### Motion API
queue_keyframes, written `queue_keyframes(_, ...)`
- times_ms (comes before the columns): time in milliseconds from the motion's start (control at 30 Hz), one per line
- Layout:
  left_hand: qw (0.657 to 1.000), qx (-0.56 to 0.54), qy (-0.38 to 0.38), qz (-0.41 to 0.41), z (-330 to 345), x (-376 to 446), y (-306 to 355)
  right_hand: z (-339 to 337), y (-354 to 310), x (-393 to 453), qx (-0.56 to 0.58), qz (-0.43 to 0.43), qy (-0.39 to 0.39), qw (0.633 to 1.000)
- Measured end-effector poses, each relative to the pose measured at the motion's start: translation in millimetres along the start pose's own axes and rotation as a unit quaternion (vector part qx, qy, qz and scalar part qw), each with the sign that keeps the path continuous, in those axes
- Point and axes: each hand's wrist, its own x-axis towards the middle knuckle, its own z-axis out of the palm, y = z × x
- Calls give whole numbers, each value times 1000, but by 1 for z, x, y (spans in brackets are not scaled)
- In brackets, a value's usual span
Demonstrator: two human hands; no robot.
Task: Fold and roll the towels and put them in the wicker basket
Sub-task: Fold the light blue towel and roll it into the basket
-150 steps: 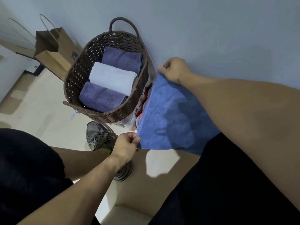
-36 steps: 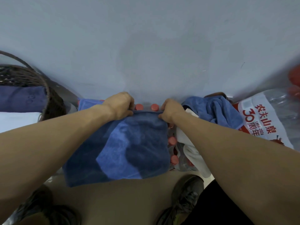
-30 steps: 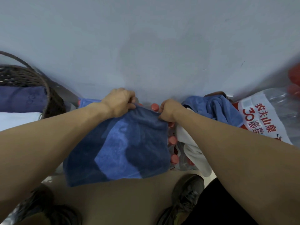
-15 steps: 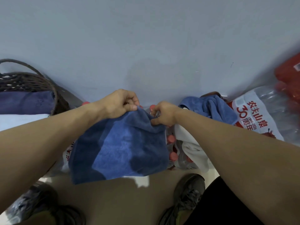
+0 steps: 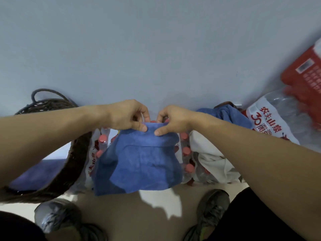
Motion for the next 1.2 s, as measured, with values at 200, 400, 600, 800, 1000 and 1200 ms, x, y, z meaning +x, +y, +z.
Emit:
queue_keyframes(200, 996, 36, -62, -45, -8, -35, -11, -18, 5, -29, -69, -33, 67, 995)
queue_keyframes(400, 989, 102, 13, -104, -9, -48, -38, -36, 13, -49, -56, -22, 104, 993)
queue_keyframes(600, 991, 50, 36, -115, -21, -62, -40, -51, 18, -63, -17, 0, -9, 1000)
queue_keyframes(800, 987, 27, -11, -158, -36, -78, -46, -58, 32, -70, -22, 49, -55, 997)
queue_keyframes(1000, 984, -107, 15, -144, -39, -88, -55, -53, 40, -72, 50, 76, -74, 993)
queue_keyframes(1200, 979, -149, 19, -135, -36, -86, -53, -57, 35, -71, 58, 107, -53, 991)
